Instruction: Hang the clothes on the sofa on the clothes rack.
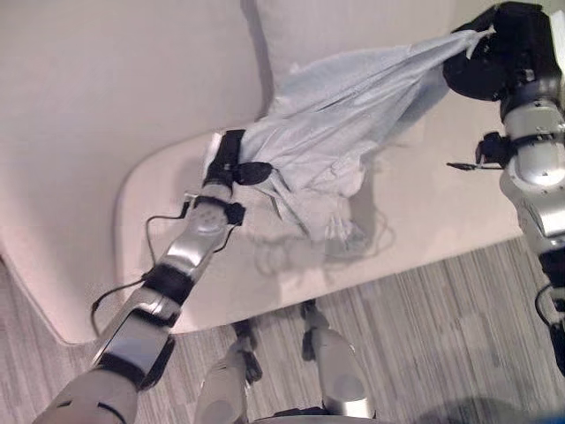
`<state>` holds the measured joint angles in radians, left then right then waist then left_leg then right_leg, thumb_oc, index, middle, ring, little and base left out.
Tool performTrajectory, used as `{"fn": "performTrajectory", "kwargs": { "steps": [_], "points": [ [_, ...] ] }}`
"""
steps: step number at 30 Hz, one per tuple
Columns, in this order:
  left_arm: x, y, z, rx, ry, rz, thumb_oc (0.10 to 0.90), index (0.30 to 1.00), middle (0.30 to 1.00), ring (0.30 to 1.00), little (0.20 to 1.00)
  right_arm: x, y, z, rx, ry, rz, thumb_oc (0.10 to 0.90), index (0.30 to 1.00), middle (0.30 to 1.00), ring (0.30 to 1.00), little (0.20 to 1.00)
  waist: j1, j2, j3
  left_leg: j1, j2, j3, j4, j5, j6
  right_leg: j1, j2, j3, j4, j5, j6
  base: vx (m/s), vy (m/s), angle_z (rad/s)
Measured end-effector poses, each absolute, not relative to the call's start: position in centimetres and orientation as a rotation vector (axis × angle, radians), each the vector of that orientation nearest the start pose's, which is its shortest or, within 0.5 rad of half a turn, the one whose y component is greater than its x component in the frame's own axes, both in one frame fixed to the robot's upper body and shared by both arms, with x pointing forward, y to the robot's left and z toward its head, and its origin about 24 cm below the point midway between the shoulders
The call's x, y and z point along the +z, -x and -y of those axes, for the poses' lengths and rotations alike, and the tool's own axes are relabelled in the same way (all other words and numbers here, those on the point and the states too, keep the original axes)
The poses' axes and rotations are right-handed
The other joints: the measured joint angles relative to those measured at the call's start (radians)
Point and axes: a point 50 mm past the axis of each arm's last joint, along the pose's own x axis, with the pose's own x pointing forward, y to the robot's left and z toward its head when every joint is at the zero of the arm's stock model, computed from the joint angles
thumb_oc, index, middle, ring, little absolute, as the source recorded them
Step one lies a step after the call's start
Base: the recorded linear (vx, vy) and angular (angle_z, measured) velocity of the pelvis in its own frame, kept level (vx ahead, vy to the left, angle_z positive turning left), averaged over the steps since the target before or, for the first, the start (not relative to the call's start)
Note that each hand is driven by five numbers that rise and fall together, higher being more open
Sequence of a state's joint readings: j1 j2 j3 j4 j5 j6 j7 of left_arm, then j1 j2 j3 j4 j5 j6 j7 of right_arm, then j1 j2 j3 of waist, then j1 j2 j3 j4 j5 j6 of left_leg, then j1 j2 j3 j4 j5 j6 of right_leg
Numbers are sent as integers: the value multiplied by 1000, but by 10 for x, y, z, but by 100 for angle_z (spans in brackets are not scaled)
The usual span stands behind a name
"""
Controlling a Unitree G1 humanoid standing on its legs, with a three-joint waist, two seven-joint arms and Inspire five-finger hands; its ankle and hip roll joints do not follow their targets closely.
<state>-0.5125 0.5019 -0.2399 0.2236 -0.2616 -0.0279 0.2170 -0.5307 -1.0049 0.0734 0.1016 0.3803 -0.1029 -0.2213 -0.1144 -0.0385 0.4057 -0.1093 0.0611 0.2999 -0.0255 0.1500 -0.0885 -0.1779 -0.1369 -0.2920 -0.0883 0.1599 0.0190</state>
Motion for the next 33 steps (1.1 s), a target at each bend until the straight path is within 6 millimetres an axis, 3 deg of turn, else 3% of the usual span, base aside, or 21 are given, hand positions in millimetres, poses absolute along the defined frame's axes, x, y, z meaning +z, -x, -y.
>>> {"fn": "performTrajectory", "kwargs": {
  "steps": [1, 3, 6, 8, 11, 12, 16, 18, 20, 21, 22, 24, 25, 26, 27, 28, 29, 31, 32, 33],
  "points": [
    [142, -328, -191, 6, -271, 285, 400, 300, 300, 300, 300, 258, -297, 285, -195, 588, 556, 400, 300, 300, 300, 300, 2, 9, -1, 17, 3, -8, -2, 0, 0, 21, 1, -11, 4, -1, 0, 37, -26, 67],
    [138, -321, -203, 26, -278, 277, 400, 300, 300, 300, 300, 243, -292, 291, -162, 613, 491, 400, 300, 300, 300, 300, 42, 58, -17, 38, 8, -24, -19, 16, 18, 29, 2, -30, 49, -4, 0, 74, -45, 44],
    [152, -298, -225, 29, -324, 339, 400, 300, 300, 300, 300, 226, -285, 287, -96, 579, 454, 400, 300, 300, 300, 300, 70, 61, -19, 79, -3, -58, -51, 13, 14, 106, 0, -59, -3, -14, 14, 85, -51, 50],
    [177, -287, -236, 70, -318, 438, 400, 300, 300, 300, 300, 215, -288, 281, -62, 511, 436, 400, 300, 300, 300, 300, 121, 64, -20, 85, 6, -82, -58, 13, 13, 131, 8, -90, -3, -25, 16, 77, -36, 58],
    [193, -281, -242, 104, -311, 508, 400, 300, 300, 300, 300, 219, -289, 275, -35, 509, 452, 400, 300, 300, 300, 300, 151, 73, -26, 94, 20, -92, -63, -10, -2, 160, 23, -110, -3, -46, 19, 30, -9, 41],
    [194, -278, -245, 119, -310, 517, 400, 300, 300, 300, 300, 223, -290, 272, -26, 522, 471, 400, 300, 300, 300, 300, 170, 92, -37, 97, 37, -91, -63, -47, 2, 166, 39, -117, -3, -47, 18, 30, 0, 22],
    [185, -262, -266, 216, -352, 493, 400, 300, 300, 300, 300, 234, -289, 255, 23, 512, 547, 400, 300, 300, 300, 300, 237, 96, -98, 112, 37, -102, -65, -65, 7, 201, 37, -134, -3, -50, 21, -70, 1, 18],
    [186, -262, -265, 227, -384, 503, 400, 300, 300, 300, 300, 236, -289, 253, 17, 539, 557, 400, 300, 300, 300, 300, 259, 96, -141, 109, 41, -104, -67, -66, 8, 221, 34, -178, -2, -50, 17, -76, 48, 57],
    [188, -260, -269, 262, -398, 518, 400, 300, 300, 300, 300, 241, -293, 247, 21, 577, 577, 400, 300, 300, 300, 300, 261, 94, -162, 121, 53, -60, -52, -79, 8, 254, 18, -230, -2, -59, 18, -121, 138, 76],
    [192, -258, -273, 297, -421, 534, 400, 300, 300, 300, 300, 245, -297, 241, 28, 593, 594, 400, 300, 300, 300, 300, 273, 85, -173, 114, 67, 6, 1, -105, 18, 272, -14, -268, -3, -59, 15, -94, 178, 52],
    [195, -257, -275, 313, -431, 548, 400, 300, 300, 300, 300, 246, -298, 238, 29, 607, 604, 400, 300, 300, 300, 300, 285, 69, -173, 105, 72, 27, 59, -120, 13, 273, -38, -272, 2, -59, 17, -78, 212, 38],
    [200, -255, -278, 337, -462, 573, 400, 300, 300, 300, 300, 246, -298, 235, 32, 625, 612, 400, 300, 300, 300, 300, 282, 45, -196, 103, 115, 17, 132, -137, -23, 281, -84, -289, 3, -59, 25, -75, 250, 44],
    [206, -253, -281, 354, -503, 603, 400, 300, 300, 300, 300, 249, -299, 234, 24, 635, 626, 400, 300, 300, 300, 300, 272, 48, -209, 141, 176, 11, 142, -146, -82, 301, -114, -319, 5, -42, 52, -135, 328, 64],
    [210, -252, -281, 356, -515, 625, 400, 300, 300, 300, 300, 252, -299, 233, 14, 653, 639, 400, 300, 300, 300, 300, 261, 60, -220, 167, 207, 17, 132, -126, -101, 309, -118, -329, 12, -38, 71, -160, 385, 75],
    [212, -251, -281, 357, -514, 649, 400, 300, 300, 300, 300, 256, -298, 236, 7, 686, 649, 400, 300, 300, 300, 300, 244, 82, -243, 189, 243, 6, 114, -60, -101, 308, -143, -341, 29, -29, 99, -149, 441, 51],
    [216, -249, -281, 358, -523, 671, 400, 300, 300, 300, 300, 259, -296, 238, -5, 699, 658, 400, 300, 300, 300, 300, 245, 105, -262, 209, 233, -15, 81, -110, -146, 300, -174, -348, 46, -13, 127, -120, 429, 59],
    [226, -249, -283, 357, -556, 700, 400, 300, 300, 300, 300, 259, -296, 238, -12, 701, 659, 400, 300, 300, 300, 300, 230, 88, -261, 213, 190, 2, 64, -150, -121, 300, -216, -356, 64, 0, 146, -91, 439, 47],
    [236, -250, -284, 358, -589, 725, 400, 300, 300, 300, 300, 255, -298, 236, -8, 693, 652, 400, 300, 300, 300, 300, 222, 46, -261, 201, 148, -2, 66, -160, -104, 294, -258, -362, 84, 7, 153, -88, 561, 52],
    [252, -252, -291, 409, -625, 767, 400, 300, 300, 300, 300, 246, -301, 228, 19, 704, 638, 400, 300, 300, 300, 300, 228, -12, -273, 159, 104, -38, 114, -187, -54, 263, -327, -375, 160, 80, 148, -61, 520, 54],
    [255, -253, -293, 430, -628, 772, 400, 300, 300, 300, 300, 245, -300, 226, 27, 709, 647, 400, 300, 300, 300, 300, 231, 2, -266, 157, 109, -61, 111, -188, -51, 239, -329, -377, 200, 46, 159, -101, 560, 82]
  ]
}}
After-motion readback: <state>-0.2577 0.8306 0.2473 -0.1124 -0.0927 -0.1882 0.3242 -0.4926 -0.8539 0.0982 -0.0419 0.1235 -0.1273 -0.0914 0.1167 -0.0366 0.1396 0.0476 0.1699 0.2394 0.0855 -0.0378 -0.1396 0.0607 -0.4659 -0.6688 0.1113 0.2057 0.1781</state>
